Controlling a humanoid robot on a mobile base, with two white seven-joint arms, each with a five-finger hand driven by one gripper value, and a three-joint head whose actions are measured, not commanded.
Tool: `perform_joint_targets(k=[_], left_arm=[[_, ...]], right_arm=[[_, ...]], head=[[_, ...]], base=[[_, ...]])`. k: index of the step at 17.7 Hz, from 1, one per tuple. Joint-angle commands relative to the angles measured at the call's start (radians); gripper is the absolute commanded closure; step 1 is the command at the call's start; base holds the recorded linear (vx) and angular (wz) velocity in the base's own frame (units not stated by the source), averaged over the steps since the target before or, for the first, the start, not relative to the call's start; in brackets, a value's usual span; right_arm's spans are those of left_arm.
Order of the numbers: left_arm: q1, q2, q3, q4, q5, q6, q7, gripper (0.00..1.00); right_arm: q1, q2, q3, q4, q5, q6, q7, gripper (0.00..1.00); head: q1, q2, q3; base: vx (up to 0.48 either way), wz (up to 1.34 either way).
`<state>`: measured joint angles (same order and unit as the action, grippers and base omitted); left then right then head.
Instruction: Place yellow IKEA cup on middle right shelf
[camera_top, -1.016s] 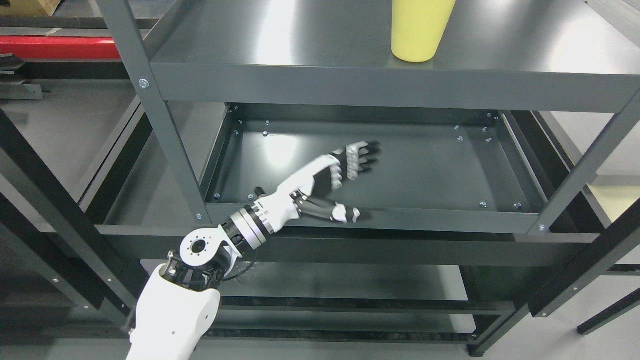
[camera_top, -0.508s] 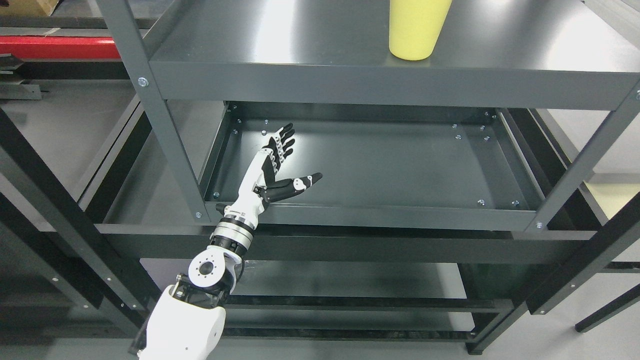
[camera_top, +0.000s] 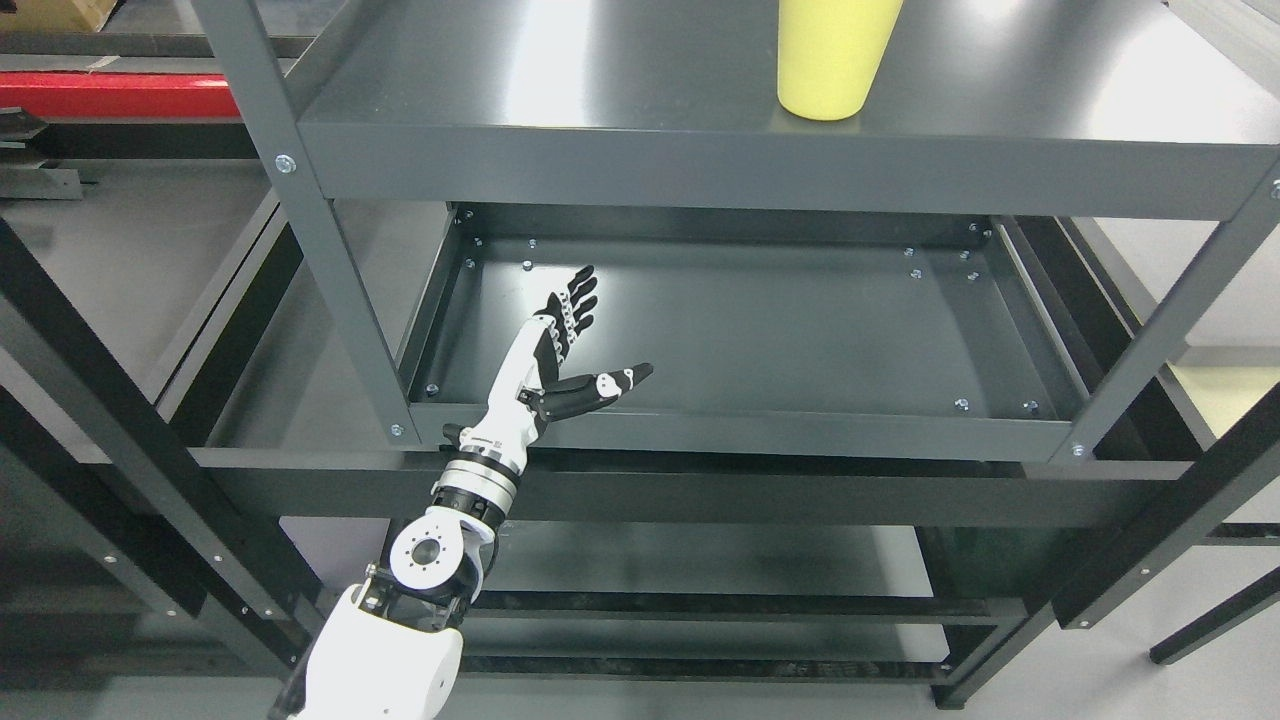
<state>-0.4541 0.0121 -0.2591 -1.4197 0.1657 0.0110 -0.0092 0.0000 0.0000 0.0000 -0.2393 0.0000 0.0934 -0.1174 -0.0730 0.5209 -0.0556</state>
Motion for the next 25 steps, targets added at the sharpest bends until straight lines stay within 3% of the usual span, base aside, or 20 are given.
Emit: perform_joint_targets(k=[1, 7, 12, 17, 25], left_arm=[[0.044, 0.005, -0.009, -0.051, -0.003, 0.009, -0.002, 0.01], [0.252, 0.005, -0.009, -0.243, -0.003, 0.009, 0.001, 0.01], [0.233, 0.005, 0.012, -0.347, -0.003, -0.003, 0.001, 0.01], [0.062, 0.005, 0.119, -0.355, -0.003, 0.010, 0.000, 0.01], [0.210, 0.005, 0.101, -0.355, -0.003, 0.006, -0.002, 0.01]], right_arm=[[0.014, -0.017, 0.017, 0.000, -0.025, 0.000, 0.001, 0.01], [0.014, -0.017, 0.017, 0.000, -0.025, 0.000, 0.001, 0.01], [0.014, -0.017, 0.017, 0.000, -0.025, 0.000, 0.001, 0.01], [0.014, -0.017, 0.017, 0.000, -0.025, 0.000, 0.001, 0.01], [0.014, -0.017, 0.017, 0.000, -0.025, 0.000, 0.001, 0.01]], head=[[0.0000, 0.000, 0.000], [0.0000, 0.000, 0.000], [0.0000, 0.000, 0.000], [0.0000, 0.000, 0.000], [0.0000, 0.000, 0.000]], base=[[0.000, 0.00], [0.000, 0.00], [0.000, 0.00], [-0.007, 0.00], [-0.002, 0.00]])
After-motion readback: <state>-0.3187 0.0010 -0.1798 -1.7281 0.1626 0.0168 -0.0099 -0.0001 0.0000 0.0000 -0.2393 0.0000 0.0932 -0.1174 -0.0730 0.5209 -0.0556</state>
